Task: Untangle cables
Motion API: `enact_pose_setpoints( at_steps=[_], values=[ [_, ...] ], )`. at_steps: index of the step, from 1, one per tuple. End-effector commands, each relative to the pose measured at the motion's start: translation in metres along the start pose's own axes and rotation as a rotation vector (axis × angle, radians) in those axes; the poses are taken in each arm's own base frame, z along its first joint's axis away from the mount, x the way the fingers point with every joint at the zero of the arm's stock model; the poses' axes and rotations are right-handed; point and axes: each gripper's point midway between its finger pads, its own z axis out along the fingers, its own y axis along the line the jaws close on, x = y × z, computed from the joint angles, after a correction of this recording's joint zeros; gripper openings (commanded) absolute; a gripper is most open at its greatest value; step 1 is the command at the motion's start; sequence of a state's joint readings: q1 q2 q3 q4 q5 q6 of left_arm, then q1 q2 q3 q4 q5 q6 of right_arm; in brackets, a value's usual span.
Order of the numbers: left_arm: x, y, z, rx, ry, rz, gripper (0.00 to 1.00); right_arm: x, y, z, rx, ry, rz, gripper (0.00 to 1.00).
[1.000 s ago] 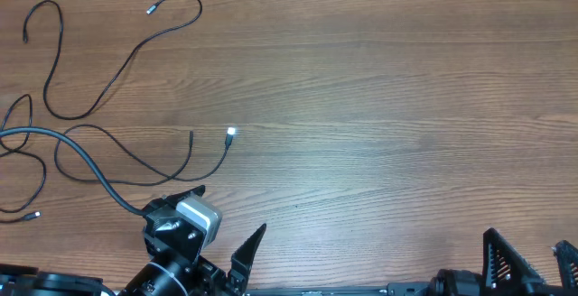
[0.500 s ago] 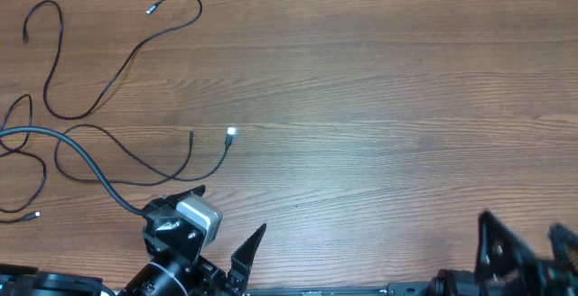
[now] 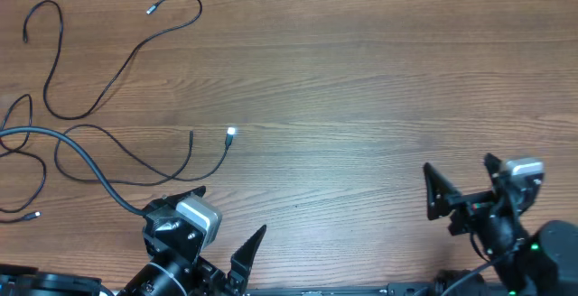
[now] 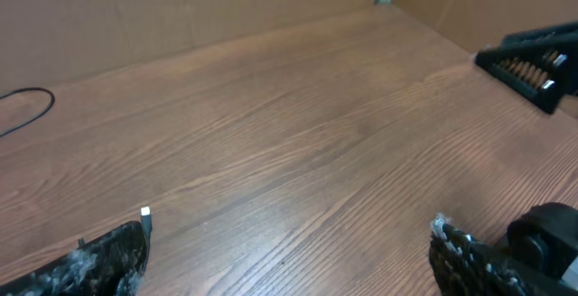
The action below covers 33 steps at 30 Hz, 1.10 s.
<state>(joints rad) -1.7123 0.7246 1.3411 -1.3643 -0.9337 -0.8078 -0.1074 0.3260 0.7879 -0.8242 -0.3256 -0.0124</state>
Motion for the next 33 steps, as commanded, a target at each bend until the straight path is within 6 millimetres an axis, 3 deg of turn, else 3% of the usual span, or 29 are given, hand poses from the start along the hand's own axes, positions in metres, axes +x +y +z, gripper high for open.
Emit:
enact_pose_setpoints(
  at_steps=[1,5,17,29,33],
  values=[
    [-0.005,0.003,-0.003,-0.002,-0.014,-0.007,1.00,0.023,0.007,0.012,-0.068,-0.020,-0.034,1.00],
    [-0.005,0.003,-0.003,-0.002,-0.014,-0.007,1.00,0.037,0.004,0.025,-0.085,-0.093,-0.064,1.00],
    [-0.005,0.003,-0.003,-0.002,-0.014,-0.007,1.00,0.050,-0.006,0.049,-0.089,-0.321,-0.144,1.00],
    [-0.005,0.003,-0.003,-0.002,-0.014,-0.007,0.99,0.066,-0.022,0.067,-0.043,-0.389,-0.117,1.00],
    [-0.005,0.003,-0.003,-0.002,-0.014,-0.007,1.00,0.087,-0.033,0.076,0.003,-0.313,-0.090,1.00]
  ],
)
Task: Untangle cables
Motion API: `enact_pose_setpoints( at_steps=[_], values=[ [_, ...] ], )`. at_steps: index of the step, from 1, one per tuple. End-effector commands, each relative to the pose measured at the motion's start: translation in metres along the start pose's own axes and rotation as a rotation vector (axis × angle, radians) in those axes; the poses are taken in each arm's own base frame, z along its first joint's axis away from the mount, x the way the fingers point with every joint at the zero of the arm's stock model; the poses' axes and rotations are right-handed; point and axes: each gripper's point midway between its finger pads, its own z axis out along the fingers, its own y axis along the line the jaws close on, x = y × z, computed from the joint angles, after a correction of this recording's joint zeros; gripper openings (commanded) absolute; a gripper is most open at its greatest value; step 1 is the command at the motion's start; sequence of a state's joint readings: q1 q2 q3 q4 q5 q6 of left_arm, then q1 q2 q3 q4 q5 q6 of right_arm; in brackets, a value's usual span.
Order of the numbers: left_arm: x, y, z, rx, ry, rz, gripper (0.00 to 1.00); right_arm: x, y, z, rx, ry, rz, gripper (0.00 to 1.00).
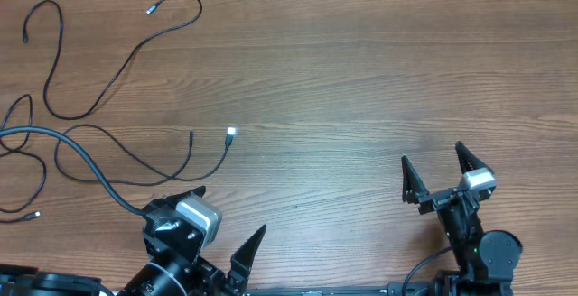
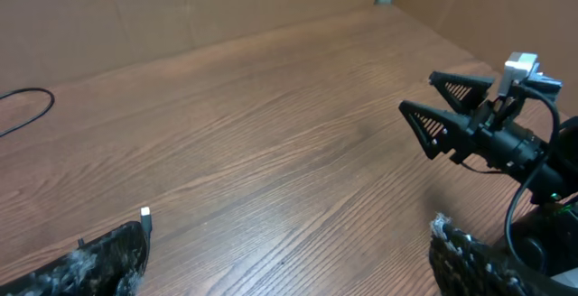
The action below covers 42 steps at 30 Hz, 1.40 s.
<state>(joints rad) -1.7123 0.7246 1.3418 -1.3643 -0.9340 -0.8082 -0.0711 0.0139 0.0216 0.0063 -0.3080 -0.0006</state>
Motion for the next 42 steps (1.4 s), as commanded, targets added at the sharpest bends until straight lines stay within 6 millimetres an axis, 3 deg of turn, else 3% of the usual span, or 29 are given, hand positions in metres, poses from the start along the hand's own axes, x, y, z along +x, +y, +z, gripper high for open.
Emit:
enact_pose_setpoints(
  at_steps=[1,11,21,42],
  values=[
    [-0.005,0.003,-0.003,-0.002,-0.013,-0.006,1.00,0.021,-0.009,-0.001,0.050,0.068,0.028,1.00],
    [-0.005,0.003,-0.003,-0.002,-0.013,-0.006,1.00,0.020,-0.005,-0.001,0.031,0.065,0.052,1.00],
    [-0.005,0.003,-0.003,-0.002,-0.013,-0.006,1.00,0.022,-0.019,-0.002,0.108,0.072,-0.009,1.00],
    [-0.005,0.003,-0.003,-0.002,-0.013,-0.006,1.00,0.020,-0.017,-0.001,0.098,0.066,-0.010,1.00]
  ],
)
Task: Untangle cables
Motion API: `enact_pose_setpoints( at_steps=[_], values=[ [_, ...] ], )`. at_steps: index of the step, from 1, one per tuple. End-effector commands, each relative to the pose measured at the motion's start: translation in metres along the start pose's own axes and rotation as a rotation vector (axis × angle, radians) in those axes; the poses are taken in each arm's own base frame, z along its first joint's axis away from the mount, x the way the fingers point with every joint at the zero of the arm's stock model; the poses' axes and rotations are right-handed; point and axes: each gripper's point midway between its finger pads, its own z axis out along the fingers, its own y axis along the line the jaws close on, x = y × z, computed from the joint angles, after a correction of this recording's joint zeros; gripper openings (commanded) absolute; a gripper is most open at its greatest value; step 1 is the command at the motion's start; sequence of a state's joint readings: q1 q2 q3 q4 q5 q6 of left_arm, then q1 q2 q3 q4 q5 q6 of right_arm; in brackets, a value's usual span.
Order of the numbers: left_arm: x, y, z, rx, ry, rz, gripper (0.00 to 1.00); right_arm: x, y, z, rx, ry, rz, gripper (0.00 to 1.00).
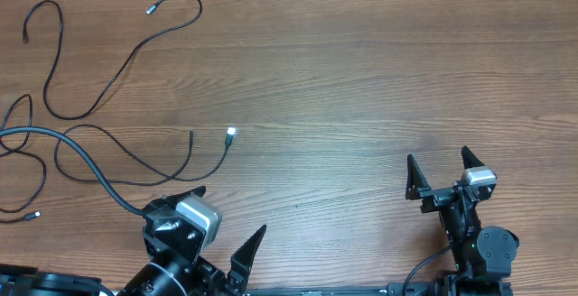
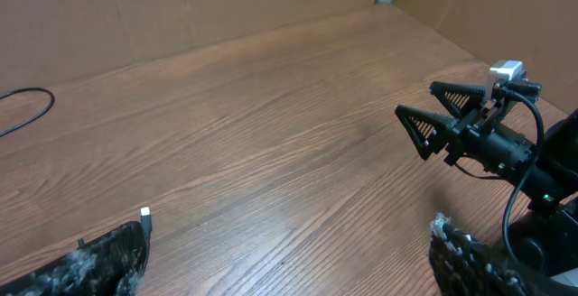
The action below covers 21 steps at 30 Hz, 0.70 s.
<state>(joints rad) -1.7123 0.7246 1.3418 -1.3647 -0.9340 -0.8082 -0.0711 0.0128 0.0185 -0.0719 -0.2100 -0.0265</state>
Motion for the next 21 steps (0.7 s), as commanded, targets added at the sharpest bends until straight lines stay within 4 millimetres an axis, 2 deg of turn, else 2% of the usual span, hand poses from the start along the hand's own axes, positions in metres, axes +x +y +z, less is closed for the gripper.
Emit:
enact_pose_setpoints(
  at_steps=[1,18,21],
  values=[
    [-0.005,0.003,-0.003,-0.001,-0.014,-0.006,0.99,0.001,0.001,0.000,-0.005,-0.005,-0.006,1.00],
    [-0.005,0.003,-0.003,0.000,-0.011,-0.006,0.99,0.001,0.001,0.000,-0.004,-0.006,-0.006,1.00],
    [0.008,-0.007,-0.003,0.060,0.059,0.002,0.99,0.001,0.001,0.000,-0.004,-0.006,-0.006,1.00]
  ],
)
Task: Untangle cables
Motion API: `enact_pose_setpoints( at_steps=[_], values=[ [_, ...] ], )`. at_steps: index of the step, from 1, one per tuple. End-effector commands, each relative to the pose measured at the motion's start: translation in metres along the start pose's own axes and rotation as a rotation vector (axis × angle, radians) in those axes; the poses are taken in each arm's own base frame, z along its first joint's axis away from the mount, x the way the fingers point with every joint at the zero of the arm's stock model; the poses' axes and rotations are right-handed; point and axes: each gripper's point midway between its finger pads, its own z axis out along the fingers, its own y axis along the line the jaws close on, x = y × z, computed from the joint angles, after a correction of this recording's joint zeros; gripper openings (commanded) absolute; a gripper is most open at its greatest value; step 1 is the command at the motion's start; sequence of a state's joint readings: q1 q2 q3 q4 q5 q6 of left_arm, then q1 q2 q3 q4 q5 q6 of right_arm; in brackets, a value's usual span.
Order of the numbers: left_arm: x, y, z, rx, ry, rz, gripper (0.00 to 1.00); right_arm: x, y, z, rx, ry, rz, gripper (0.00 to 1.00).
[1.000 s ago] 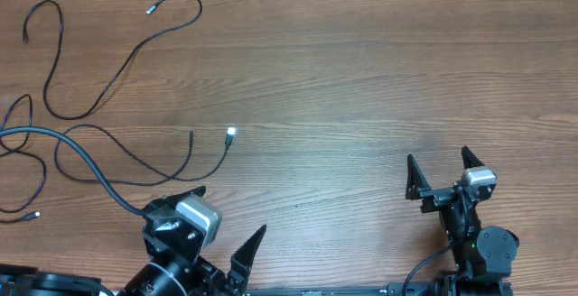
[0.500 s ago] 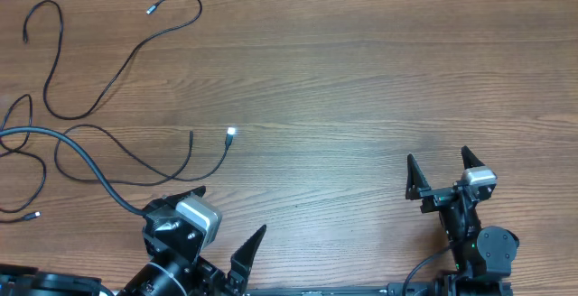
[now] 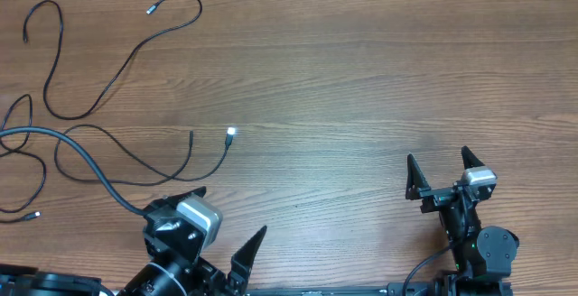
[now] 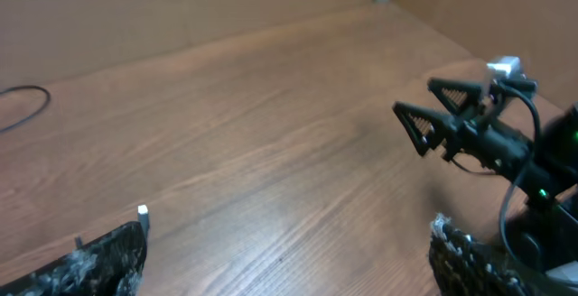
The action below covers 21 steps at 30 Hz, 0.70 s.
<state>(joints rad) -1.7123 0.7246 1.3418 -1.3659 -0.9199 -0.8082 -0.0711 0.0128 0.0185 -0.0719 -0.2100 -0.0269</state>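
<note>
Several dark cables lie tangled at the table's left. A thin black cable (image 3: 99, 93) snakes from the far left corner to a silver plug (image 3: 150, 9). A thicker grey cable (image 3: 86, 165) runs under my left wrist. Another thin cable ends in a white plug (image 3: 230, 134), which also shows as the white plug (image 4: 143, 211) by my left finger. My left gripper (image 3: 226, 219) stands open at the front left, nothing between its fingers (image 4: 99, 260). My right gripper (image 3: 440, 171) is open at the front right, far from the cables; it also shows as the right gripper (image 4: 442, 115).
A small plug end (image 3: 34, 215) lies at the left edge. A cable loop (image 4: 27, 106) shows at the left of the left wrist view. Cardboard walls (image 4: 181, 7) stand behind the wooden table (image 3: 361, 79).
Almost nothing has changed. The left wrist view is slightly blurred and shifted, so the left arm has stirred a little. The cables and the right gripper stand as before.
At first my right gripper was open at the table's far right edge, turned sideways. A second later it stood further left, pointing up the table, then slightly to the right of that, where it stays. My left gripper stayed open at the front left and no cable moved.
</note>
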Motion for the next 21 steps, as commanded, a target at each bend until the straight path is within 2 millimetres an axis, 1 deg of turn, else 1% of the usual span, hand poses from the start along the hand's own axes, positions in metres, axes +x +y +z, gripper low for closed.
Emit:
enact_pose_setpoints(
  at_steps=[1,3,6,8,11,13,16,19,21],
  values=[
    [0.013,-0.011,-0.004,0.086,0.089,0.005,1.00,0.001,0.001,0.000,-0.004,-0.006,-0.006,1.00],
    [0.023,-0.019,-0.006,0.136,0.142,0.007,1.00,0.001,0.001,0.000,-0.004,-0.006,-0.006,1.00],
    [0.035,-0.038,-0.012,0.236,0.226,-0.023,0.99,0.001,0.001,0.000,-0.004,-0.006,-0.006,1.00],
    [0.032,-0.047,-0.014,0.275,0.229,-0.071,1.00,0.001,0.001,0.000,-0.004,-0.005,-0.006,1.00],
    [0.027,-0.043,-0.010,0.243,0.214,-0.125,0.99,0.001,0.001,0.000,-0.004,-0.005,-0.006,1.00],
    [0.025,-0.038,-0.002,0.203,0.208,-0.179,1.00,0.001,0.001,0.000,-0.004,-0.006,-0.006,1.00],
    [0.032,-0.034,0.012,0.166,0.235,-0.218,1.00,0.001,0.001,0.000,-0.004,-0.006,-0.006,1.00],
    [0.041,-0.035,0.030,0.185,0.264,-0.157,1.00,0.001,0.001,0.000,-0.005,-0.005,-0.006,1.00],
    [0.043,-0.036,0.043,0.218,0.264,-0.111,1.00,0.001,0.001,0.000,-0.004,-0.005,-0.006,1.00]
  ],
)
